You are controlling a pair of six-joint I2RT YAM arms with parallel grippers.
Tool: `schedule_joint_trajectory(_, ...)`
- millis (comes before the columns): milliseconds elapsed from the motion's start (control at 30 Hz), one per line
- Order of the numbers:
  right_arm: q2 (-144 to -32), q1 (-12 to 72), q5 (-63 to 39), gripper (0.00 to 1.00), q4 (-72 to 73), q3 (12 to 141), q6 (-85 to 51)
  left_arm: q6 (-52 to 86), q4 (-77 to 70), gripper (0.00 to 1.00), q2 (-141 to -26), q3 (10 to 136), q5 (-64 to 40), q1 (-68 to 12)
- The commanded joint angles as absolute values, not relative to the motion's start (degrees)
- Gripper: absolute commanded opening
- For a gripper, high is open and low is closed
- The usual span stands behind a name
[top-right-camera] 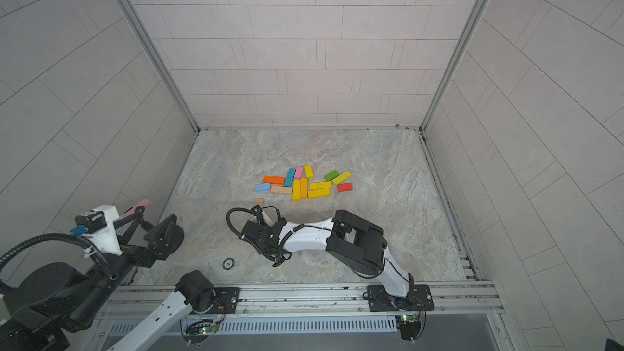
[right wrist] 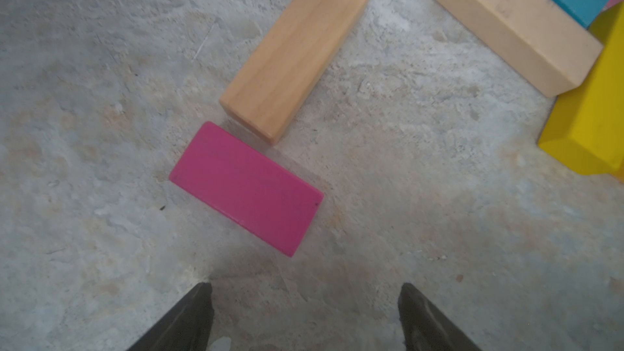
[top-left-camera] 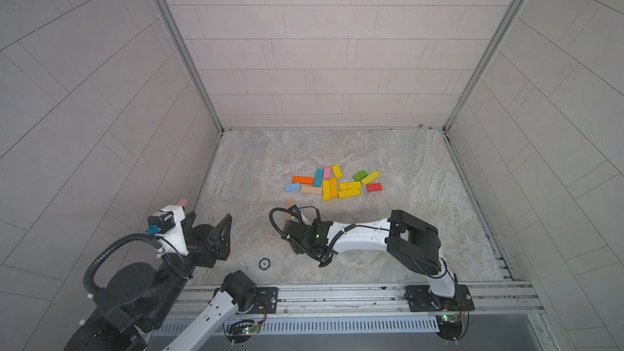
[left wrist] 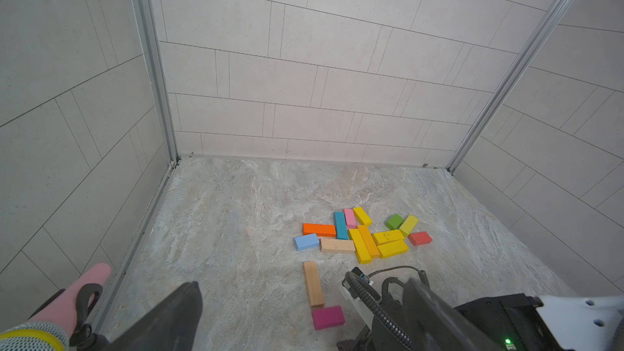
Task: Assemble the letter h with building blocks
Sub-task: Assemble the building block at the center of the board.
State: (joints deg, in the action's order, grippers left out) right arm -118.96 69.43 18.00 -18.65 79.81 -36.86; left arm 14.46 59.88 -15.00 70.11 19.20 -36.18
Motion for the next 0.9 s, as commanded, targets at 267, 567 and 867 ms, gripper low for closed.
schedule_joint_trajectory(267,-121.0,69.3,20.5,0.87,-20.9,81.9,-37.4,13.4,59.4,1.0,-14.9,69.9,20.2,-36.7)
schedule_joint_trajectory(567,-121.8,68.9,20.6,0.87,-21.0,83.3,-37.1,13.3,59.2,1.0,-14.9,69.6,20.2,-36.8)
schedule_joint_trajectory(867,-122.6,68.6,20.9,0.87,-21.1,83.8,-37.3,13.2,59.3,1.0,-14.8,69.3,20.5,-36.8)
